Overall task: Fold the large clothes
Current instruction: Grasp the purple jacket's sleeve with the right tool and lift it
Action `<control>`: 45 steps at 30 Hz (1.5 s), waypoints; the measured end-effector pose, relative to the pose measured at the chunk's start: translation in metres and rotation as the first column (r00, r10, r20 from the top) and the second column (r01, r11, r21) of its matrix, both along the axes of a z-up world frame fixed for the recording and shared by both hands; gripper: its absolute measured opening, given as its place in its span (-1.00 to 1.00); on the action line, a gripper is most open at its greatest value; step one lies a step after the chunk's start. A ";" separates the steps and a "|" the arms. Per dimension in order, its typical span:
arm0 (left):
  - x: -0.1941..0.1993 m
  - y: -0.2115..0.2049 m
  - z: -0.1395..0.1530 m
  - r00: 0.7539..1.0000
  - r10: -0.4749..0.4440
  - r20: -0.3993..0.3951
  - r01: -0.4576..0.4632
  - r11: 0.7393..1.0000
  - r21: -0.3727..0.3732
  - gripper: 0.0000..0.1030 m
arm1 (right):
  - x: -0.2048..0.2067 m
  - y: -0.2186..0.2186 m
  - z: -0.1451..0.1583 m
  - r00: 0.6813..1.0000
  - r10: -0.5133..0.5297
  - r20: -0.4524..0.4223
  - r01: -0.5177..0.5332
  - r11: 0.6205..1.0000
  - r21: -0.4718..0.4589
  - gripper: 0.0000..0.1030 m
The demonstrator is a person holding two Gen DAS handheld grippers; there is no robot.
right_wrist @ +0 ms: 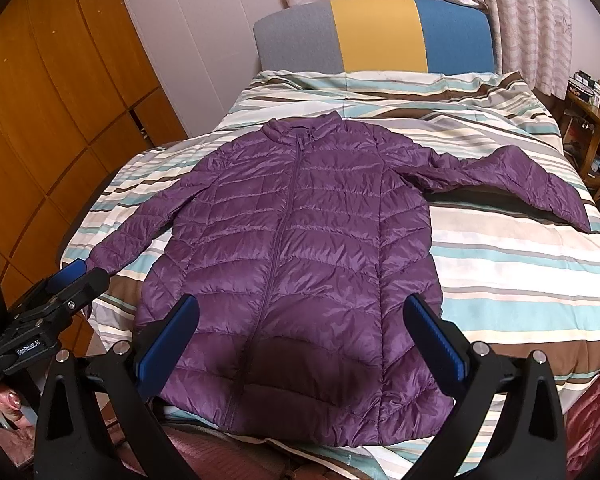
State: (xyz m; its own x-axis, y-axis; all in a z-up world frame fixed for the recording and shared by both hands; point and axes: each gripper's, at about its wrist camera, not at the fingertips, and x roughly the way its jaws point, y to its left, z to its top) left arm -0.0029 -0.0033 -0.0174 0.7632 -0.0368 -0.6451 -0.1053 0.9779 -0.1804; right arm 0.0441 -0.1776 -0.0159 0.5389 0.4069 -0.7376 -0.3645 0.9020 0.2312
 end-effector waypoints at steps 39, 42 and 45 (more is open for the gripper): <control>0.237 0.147 -0.137 0.850 0.505 -0.147 -0.451 0.843 0.292 0.94 | 0.236 -0.305 -0.165 0.629 -0.731 -0.266 0.756 0.496 0.427 0.56; 0.245 0.155 -0.153 0.839 0.510 -0.188 -0.444 0.843 0.305 0.94 | 0.240 -0.323 -0.172 0.586 -0.757 -0.289 0.785 0.441 0.436 0.53; 0.244 0.156 -0.159 0.839 0.509 -0.192 -0.441 0.843 0.309 0.94 | 0.251 -0.337 -0.177 0.560 -0.775 -0.293 0.799 0.410 0.441 0.50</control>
State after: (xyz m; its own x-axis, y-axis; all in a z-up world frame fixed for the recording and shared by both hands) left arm 0.2413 0.1525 -0.1765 0.4508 0.4702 -0.7588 -0.5772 0.8019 0.1541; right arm 0.2946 -0.5146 -0.1929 0.7901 0.1032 -0.6043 0.4650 0.5413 0.7005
